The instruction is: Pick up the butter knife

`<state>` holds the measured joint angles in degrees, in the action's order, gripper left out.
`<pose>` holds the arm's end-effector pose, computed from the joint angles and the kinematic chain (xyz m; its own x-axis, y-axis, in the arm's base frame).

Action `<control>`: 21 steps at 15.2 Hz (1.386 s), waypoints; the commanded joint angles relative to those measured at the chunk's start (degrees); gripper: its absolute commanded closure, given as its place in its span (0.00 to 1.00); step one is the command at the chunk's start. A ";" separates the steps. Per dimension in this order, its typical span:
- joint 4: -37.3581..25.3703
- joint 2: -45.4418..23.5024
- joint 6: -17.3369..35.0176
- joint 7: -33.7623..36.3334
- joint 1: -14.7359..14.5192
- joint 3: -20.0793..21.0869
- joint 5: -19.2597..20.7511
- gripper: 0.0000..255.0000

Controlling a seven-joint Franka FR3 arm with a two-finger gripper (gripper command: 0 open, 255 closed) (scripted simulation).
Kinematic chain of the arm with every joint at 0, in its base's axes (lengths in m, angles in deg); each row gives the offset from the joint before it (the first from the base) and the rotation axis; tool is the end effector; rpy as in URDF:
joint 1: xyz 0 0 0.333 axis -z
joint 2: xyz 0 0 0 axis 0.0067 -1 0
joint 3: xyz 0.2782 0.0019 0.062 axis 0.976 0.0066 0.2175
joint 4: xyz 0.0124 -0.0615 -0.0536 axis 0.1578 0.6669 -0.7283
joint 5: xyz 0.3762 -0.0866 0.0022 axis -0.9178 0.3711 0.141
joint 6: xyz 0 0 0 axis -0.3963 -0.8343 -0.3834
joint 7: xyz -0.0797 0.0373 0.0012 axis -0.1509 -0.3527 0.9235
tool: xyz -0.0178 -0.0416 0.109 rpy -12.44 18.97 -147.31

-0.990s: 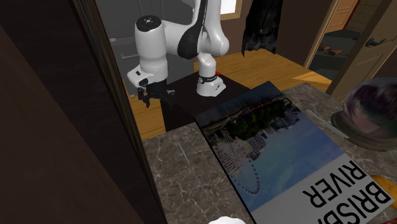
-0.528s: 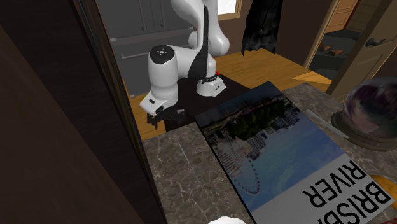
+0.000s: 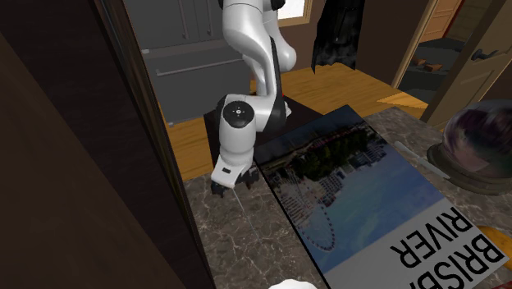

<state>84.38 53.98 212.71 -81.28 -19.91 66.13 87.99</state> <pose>0.4596 0.3488 0.2178 0.3286 0.9347 -0.1356 0.9445 -0.3256 0.0444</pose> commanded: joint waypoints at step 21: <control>-1.71 -6.31 3.84 0.60 -2.07 -0.71 3.27 1.00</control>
<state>82.66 47.35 216.84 -80.58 -22.04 65.30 91.42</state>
